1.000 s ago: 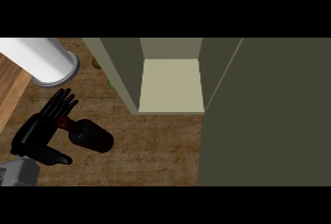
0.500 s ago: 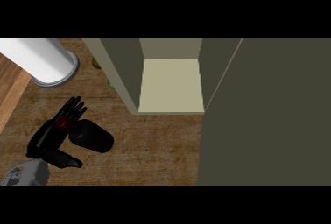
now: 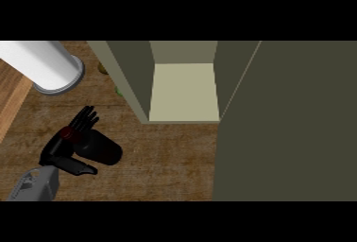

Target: Pick up the wine, place it into the cabinet and close the cabinet

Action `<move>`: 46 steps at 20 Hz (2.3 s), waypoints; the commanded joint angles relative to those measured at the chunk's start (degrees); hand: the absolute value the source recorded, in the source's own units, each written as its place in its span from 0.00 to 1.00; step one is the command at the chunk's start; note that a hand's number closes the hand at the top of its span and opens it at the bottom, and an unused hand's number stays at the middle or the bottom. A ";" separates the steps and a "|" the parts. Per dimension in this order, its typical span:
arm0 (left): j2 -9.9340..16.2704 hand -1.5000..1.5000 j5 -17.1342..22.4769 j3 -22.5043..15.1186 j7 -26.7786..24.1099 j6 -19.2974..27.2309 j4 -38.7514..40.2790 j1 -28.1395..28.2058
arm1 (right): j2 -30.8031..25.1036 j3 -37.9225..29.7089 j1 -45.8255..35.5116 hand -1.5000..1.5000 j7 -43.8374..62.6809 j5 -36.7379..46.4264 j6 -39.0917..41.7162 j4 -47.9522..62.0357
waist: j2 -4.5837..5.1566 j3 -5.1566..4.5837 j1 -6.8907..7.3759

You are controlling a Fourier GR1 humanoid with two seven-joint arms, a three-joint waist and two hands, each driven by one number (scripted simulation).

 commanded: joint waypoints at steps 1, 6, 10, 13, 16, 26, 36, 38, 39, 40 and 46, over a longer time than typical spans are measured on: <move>-2.09 0.00 -2.45 -1.42 -6.38 -0.40 6.86 -2.62 | 0.51 1.06 -1.41 0.00 1.31 1.15 -1.18 -0.96 | 0.06 -0.03 -0.11; -1.02 0.00 -3.90 -1.46 -12.79 -0.80 14.16 -3.71 | -0.31 -0.90 0.80 0.00 -0.21 -1.55 0.75 -1.34 | 0.15 -0.06 -0.52; -1.56 0.00 -3.00 -0.46 -14.28 -0.70 18.46 -5.30 | -0.42 -1.49 0.85 0.00 -0.02 -1.99 0.71 -1.58 | 0.21 -0.08 -0.63; -1.20 0.00 -1.40 -0.48 -12.05 -5.54 18.00 -5.53 | 1.00 1.81 1.12 0.00 -0.99 1.45 0.19 -2.04 | 0.11 -0.08 -0.41; -2.73 0.00 -1.67 -1.08 -15.49 -5.16 18.18 -3.60 | 2.02 3.85 0.10 0.00 -2.72 4.68 -0.03 2.37 | 0.23 -0.11 -0.13; -2.89 1.00 -2.26 -2.26 -17.33 -5.74 20.51 -5.09 | -0.13 -1.59 -0.85 0.00 -1.50 -0.98 0.69 1.59 | 0.27 -0.09 -0.43; -5.23 1.00 -3.68 -4.06 -21.08 -1.71 21.38 -3.01 | 0.12 0.14 -3.19 0.00 3.68 1.32 -2.14 -2.15 | 0.18 -0.14 -0.24; -6.53 1.00 -0.23 -1.29 -20.99 2.29 19.00 -0.42 | 0.62 -0.34 -2.01 0.00 -3.05 2.19 0.30 4.41 | -0.03 0.01 0.71; -8.15 1.00 -0.13 -1.25 -22.79 5.70 17.99 2.89 | 0.34 -0.61 -0.93 0.00 -1.93 2.67 -0.15 2.33 | -0.16 0.02 0.88; -7.24 1.00 1.76 0.49 -22.74 6.18 17.54 5.21 | 0.04 -1.01 0.23 0.00 -2.92 1.94 0.74 2.04 | -0.28 0.07 1.23; -10.11 1.00 4.24 1.10 -27.82 8.91 11.27 13.58 | 0.32 -0.91 1.82 0.00 -1.83 1.24 0.49 0.38 | -0.23 0.05 0.72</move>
